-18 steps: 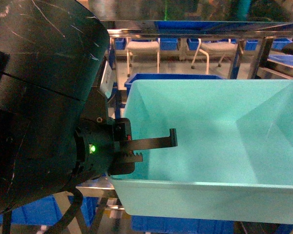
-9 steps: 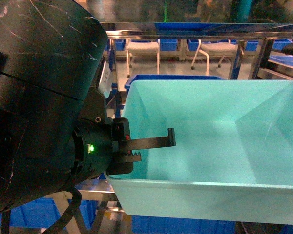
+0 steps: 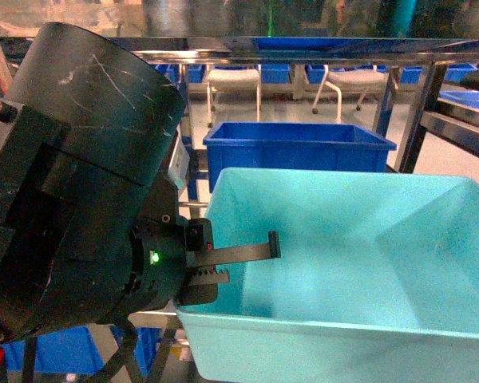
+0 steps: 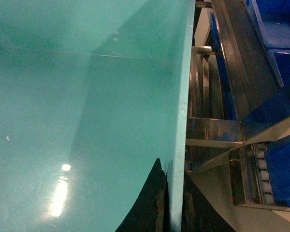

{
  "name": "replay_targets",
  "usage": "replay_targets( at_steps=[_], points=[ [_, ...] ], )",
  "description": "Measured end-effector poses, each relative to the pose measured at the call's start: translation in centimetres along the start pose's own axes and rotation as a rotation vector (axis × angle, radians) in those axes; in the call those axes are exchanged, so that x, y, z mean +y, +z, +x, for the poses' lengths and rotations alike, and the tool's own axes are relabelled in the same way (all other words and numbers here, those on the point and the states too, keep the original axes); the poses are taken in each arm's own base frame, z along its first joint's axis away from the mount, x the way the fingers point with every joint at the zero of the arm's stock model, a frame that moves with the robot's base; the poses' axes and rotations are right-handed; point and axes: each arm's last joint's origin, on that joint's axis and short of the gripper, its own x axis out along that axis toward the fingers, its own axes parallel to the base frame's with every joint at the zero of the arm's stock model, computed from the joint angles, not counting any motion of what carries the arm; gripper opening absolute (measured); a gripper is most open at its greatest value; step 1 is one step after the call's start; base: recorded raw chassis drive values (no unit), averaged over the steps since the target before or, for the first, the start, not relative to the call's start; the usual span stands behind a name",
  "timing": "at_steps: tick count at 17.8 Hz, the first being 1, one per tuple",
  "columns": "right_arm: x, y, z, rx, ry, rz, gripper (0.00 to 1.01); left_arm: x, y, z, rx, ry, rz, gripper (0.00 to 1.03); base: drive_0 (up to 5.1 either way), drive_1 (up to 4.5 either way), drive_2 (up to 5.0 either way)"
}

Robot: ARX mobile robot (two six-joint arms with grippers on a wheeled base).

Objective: Organize blue bins on left shelf correctly

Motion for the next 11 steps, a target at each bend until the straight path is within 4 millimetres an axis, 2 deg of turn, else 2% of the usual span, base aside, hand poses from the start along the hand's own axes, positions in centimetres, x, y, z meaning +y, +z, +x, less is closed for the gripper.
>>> replay_targets(
  at_steps=[6, 11],
  points=[
    [0.0, 0.18, 0.03, -0.005, 0.001, 0.002, 0.02, 0.02, 0.1, 0.01, -0.003, 0.001, 0.0, 0.02, 0.0, 0.0, 0.0],
    [0.0, 0.18, 0.01, -0.004, 0.003, 0.003, 0.02, 0.03, 0.11, -0.05, -0.001, 0.003, 0.001, 0.02, 0.1, 4.4, -4.3]
  ],
)
